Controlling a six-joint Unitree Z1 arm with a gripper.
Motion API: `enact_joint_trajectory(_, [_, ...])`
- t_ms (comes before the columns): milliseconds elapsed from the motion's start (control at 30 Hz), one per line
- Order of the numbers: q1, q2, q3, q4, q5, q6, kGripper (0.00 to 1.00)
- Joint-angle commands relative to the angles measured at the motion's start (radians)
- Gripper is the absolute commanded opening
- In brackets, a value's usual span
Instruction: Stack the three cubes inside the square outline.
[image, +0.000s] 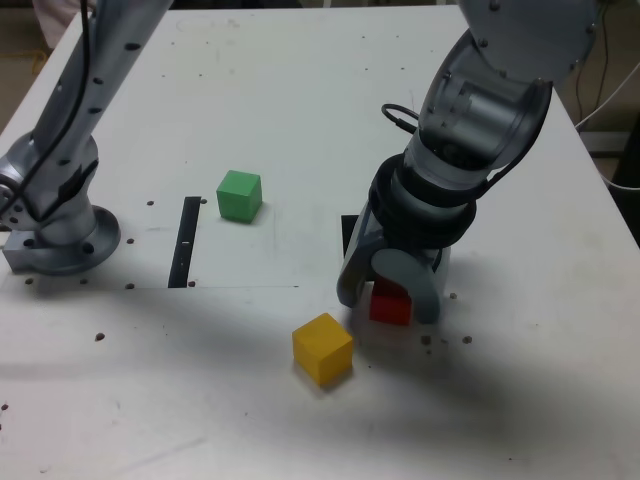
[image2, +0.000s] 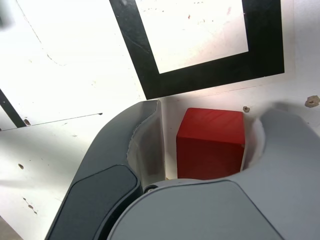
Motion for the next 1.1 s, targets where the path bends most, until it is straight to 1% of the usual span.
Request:
enact_joint_trajectory(0, [0.003, 0.002, -0.002, -0.001, 0.001, 0.001, 0.31])
enact_joint_trajectory(500, [0.003, -0.008, 0.000, 0.000, 0.000, 0.001, 0.31])
enact_joint_trajectory(800, [0.011, -0.061, 0.036, 0.011, 0.003, -0.016, 0.31])
enact_joint_trajectory(1067, [0.067, -0.105, 0.063, 0.010, 0.006, -0.028, 0.31])
